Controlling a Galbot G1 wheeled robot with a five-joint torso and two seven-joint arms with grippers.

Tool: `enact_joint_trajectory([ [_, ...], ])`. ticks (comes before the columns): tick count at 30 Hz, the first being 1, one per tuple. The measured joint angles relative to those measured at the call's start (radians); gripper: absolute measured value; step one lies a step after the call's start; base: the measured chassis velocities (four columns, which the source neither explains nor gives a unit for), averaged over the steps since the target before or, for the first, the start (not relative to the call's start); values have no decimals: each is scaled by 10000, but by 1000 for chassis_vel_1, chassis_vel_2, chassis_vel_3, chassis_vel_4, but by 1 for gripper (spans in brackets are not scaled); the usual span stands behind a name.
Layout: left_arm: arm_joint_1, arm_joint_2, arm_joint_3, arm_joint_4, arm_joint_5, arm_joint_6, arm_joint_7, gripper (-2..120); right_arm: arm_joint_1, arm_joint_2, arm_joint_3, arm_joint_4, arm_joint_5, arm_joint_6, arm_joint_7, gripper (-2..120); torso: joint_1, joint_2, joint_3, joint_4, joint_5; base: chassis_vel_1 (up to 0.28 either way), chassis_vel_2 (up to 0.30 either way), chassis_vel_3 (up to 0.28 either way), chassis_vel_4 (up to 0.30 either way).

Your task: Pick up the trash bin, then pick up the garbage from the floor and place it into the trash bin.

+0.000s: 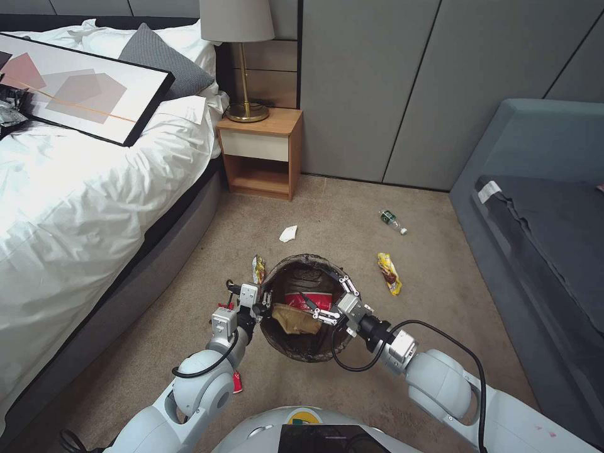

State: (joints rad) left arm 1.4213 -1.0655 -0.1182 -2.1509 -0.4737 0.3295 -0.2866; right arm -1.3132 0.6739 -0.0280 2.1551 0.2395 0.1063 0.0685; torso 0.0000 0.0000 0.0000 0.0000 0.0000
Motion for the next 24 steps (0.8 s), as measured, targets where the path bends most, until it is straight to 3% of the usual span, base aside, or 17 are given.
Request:
enact_joint_trajectory([
  [2, -5, -8, -1, 5, 0, 0, 0, 3, 0, 13, -9, 0, 9, 0, 9, 79, 0, 0, 0, 0, 0, 0, 0, 0, 0],
  [5, -10, -17, -25, 20, -1, -5, 0, 3, -39, 28, 12, 21, 29, 3, 34, 96, 0, 0, 0, 0, 0, 0, 0, 0, 0],
  [7, -10, -16, -33, 21, -3, -7, 0, 3, -62, 27, 43, 51, 55, 8, 54, 99, 0, 0, 0, 0, 0, 0, 0, 0, 0],
  [17, -11, 13, -53, 21, -25, -17, -3, 3, -410, 88, 942, 647, 590, 152, 109, 100, 0, 0, 0, -1, 0, 0, 0, 0, 0],
  [19, -2, 35, -46, 18, -26, -25, -2, 3, -447, 183, 1834, 1131, 1454, 80, 327, 100, 0, 0, 0, 0, -2, 0, 0, 0, 0],
  [24, 1, 46, -42, -15, -30, -30, -2, 3, -327, 373, 2815, 1633, 2499, -371, 1068, 100, 0, 0, 0, 2, -2, 0, 0, 0, 0],
])
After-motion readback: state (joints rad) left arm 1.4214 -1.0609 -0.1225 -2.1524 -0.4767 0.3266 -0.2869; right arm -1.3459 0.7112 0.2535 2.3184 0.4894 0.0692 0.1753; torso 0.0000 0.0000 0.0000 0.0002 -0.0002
